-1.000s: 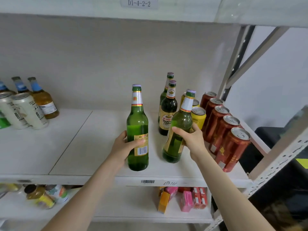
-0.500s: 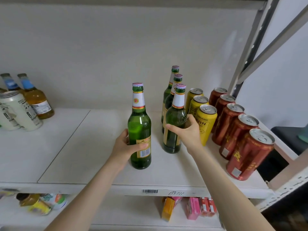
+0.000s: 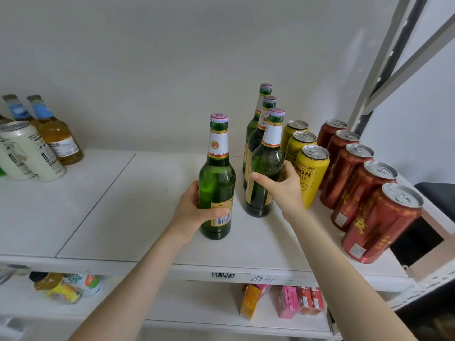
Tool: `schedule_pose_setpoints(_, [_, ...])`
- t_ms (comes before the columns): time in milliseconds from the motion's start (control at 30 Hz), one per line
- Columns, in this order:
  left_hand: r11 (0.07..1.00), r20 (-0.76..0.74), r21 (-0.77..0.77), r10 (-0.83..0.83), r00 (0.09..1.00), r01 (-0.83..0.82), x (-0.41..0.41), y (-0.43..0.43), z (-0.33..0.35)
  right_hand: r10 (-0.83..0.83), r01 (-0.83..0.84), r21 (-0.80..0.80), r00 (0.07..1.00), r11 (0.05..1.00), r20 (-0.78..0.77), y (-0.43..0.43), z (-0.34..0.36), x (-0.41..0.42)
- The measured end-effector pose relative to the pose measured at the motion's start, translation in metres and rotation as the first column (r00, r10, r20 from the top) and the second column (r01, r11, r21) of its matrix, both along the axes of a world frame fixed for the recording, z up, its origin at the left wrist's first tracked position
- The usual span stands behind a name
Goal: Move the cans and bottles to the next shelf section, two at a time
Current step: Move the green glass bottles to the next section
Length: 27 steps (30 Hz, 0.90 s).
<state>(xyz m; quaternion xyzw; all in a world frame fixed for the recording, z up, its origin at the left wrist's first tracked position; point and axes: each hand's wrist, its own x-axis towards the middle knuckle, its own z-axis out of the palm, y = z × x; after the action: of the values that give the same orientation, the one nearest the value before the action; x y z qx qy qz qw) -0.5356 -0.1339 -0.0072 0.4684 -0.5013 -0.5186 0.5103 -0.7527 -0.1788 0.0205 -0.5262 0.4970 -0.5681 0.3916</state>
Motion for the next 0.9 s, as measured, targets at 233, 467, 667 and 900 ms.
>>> schedule_pose_setpoints(233, [0.999, 0.070, -0.030, -0.033, 0.997, 0.035, 0.011, 0.010, -0.004, -0.089, 0.087, 0.035, 0.994, 0.996, 0.062, 0.026, -0.014, -0.004])
schedule_pose_setpoints(467, [0.999, 0.199, 0.017, -0.047, 0.979, 0.044, 0.034, 0.021, -0.022, -0.120, 0.125, -0.094, 0.991, 0.988, 0.056, 0.068, -0.032, 0.014])
schedule_pose_setpoints(667, [0.999, 0.193, -0.011, -0.037, 0.980, 0.039, 0.020, 0.025, -0.024, 0.194, -0.194, -0.009, 0.981, 0.981, -0.028, 0.073, -0.030, 0.028])
schedule_pose_setpoints(900, [0.992, 0.205, -0.014, -0.117, 0.972, 0.123, -0.017, 0.031, -0.025, 0.234, -0.236, -0.063, 0.972, 0.970, -0.035, 0.080, -0.024, 0.007])
